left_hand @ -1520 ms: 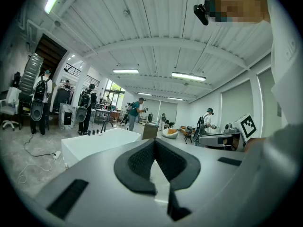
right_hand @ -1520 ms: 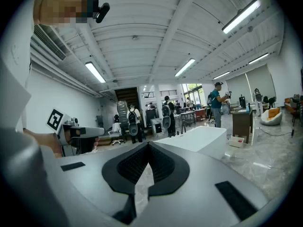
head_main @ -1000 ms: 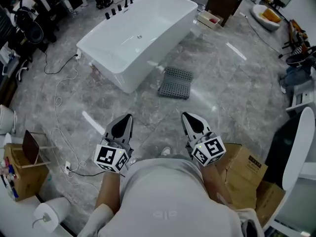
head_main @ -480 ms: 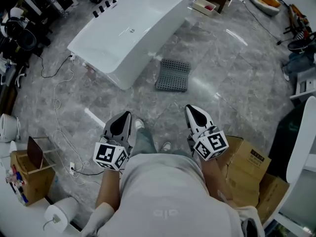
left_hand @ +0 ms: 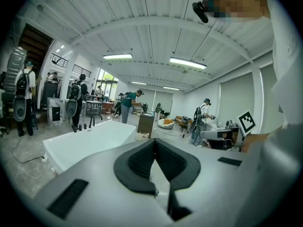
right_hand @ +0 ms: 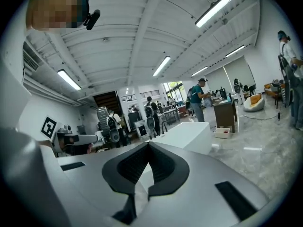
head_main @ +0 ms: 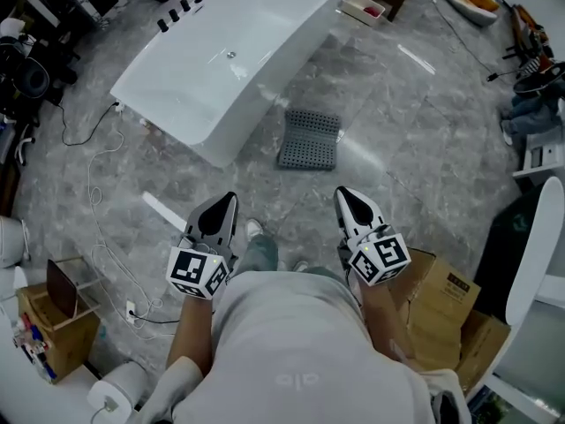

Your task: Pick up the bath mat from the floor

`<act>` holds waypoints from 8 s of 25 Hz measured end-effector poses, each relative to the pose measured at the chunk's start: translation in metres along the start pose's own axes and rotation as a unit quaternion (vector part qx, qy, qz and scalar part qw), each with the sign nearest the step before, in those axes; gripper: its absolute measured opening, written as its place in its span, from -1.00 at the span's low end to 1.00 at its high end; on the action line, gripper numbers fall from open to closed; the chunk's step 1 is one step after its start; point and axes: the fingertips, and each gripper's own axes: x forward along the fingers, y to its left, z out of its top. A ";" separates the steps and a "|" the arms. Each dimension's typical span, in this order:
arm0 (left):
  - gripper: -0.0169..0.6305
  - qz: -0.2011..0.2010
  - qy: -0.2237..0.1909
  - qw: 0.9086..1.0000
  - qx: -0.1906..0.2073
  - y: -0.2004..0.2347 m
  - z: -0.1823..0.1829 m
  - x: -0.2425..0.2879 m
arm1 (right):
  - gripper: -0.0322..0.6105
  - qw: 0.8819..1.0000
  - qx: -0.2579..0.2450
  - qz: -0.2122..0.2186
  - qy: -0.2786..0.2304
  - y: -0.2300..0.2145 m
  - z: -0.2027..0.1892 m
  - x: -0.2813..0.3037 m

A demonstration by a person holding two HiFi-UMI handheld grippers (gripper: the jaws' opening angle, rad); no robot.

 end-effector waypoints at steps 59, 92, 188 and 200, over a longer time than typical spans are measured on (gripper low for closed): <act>-0.90 0.196 0.146 0.954 -0.172 0.266 -0.178 0.167 | -0.80 0.924 -0.109 0.174 0.324 -0.128 -0.205 0.423; -0.68 0.227 0.274 0.873 -0.334 0.286 -0.623 0.246 | -0.01 0.790 -0.195 0.160 0.559 -0.315 -0.675 0.484; -0.75 0.190 0.311 0.861 -0.354 0.284 -0.697 0.218 | -0.68 0.793 -0.152 0.045 0.588 -0.313 -0.803 0.478; -0.89 0.209 0.308 0.862 -0.345 0.317 -0.635 0.156 | -0.69 0.827 -0.121 0.057 0.546 -0.217 -0.708 0.475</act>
